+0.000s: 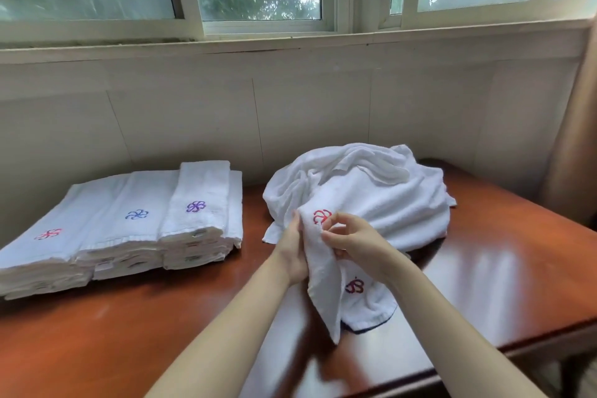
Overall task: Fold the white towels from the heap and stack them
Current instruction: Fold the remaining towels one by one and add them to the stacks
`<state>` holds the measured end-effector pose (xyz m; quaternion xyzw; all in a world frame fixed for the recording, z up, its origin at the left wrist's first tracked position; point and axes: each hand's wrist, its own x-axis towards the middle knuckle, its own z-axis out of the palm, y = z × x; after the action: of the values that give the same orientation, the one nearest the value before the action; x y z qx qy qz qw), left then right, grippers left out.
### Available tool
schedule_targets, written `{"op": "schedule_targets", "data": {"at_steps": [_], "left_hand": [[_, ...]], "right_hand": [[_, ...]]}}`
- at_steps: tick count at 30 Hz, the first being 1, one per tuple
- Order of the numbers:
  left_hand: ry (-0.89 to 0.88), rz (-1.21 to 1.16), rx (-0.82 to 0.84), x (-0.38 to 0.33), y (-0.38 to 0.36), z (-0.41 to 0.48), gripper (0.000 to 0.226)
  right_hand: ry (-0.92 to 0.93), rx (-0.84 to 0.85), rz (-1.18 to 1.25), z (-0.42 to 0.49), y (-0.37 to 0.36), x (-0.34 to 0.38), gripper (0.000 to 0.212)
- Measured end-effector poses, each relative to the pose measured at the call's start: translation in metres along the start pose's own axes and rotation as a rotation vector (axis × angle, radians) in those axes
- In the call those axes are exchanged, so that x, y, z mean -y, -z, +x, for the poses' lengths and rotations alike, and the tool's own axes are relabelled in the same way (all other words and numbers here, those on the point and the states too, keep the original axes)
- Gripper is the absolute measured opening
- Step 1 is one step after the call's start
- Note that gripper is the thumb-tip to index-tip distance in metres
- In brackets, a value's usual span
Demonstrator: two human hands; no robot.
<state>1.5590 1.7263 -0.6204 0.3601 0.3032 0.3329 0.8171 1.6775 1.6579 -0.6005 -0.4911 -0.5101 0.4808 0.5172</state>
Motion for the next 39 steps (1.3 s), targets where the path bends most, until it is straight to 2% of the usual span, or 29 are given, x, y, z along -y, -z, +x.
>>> {"op": "schedule_targets", "data": {"at_steps": [2,4,6,12,16,18,21,23,27,30,32,35,39], "left_hand": [[-0.053,0.007,0.019,-0.017,0.006,-0.014,0.068],[-0.090,0.125,-0.023,-0.030,0.010,-0.030,0.045],[-0.154,0.195,-0.057,-0.043,0.024,-0.046,0.035],[-0.320,0.238,-0.263,-0.069,0.103,-0.102,0.049],[-0.319,0.276,-0.466,-0.077,0.178,-0.143,0.061],[-0.317,0.339,-0.622,-0.076,0.218,-0.161,0.064],[-0.178,0.772,-0.987,-0.069,0.276,-0.194,0.064],[-0.063,0.979,-1.158,-0.061,0.310,-0.223,0.060],[0.117,1.133,-1.429,-0.055,0.357,-0.279,0.053],[0.214,1.230,-1.548,-0.055,0.360,-0.291,0.051],[0.235,1.448,-1.544,-0.055,0.351,-0.286,0.045],[0.180,1.716,-1.321,-0.059,0.335,-0.264,0.031],[-0.054,1.691,-0.942,-0.055,0.317,-0.222,0.031]], "right_hand": [[-0.018,0.009,-0.033,-0.004,-0.008,0.001,0.016],[-0.042,0.079,-0.037,-0.007,-0.023,0.000,0.016],[-0.056,0.104,-0.033,-0.007,-0.042,-0.004,0.018],[-0.121,-0.003,-0.189,-0.001,-0.080,-0.032,0.016],[-0.120,-0.133,-0.300,0.005,-0.095,-0.050,0.016],[-0.122,-0.201,-0.357,0.009,-0.105,-0.059,0.020],[-0.105,-0.254,-0.575,0.012,-0.119,-0.072,0.018],[-0.085,-0.243,-0.702,0.013,-0.128,-0.079,0.017],[-0.042,-0.217,-0.959,0.018,-0.142,-0.093,0.029],[-0.071,-0.133,-1.112,0.025,-0.154,-0.102,0.035],[-0.093,-0.059,-1.171,0.029,-0.163,-0.105,0.033],[-0.080,0.048,-1.310,0.038,-0.171,-0.099,0.015],[-0.227,0.360,-1.409,0.049,-0.172,-0.087,0.034]]}}
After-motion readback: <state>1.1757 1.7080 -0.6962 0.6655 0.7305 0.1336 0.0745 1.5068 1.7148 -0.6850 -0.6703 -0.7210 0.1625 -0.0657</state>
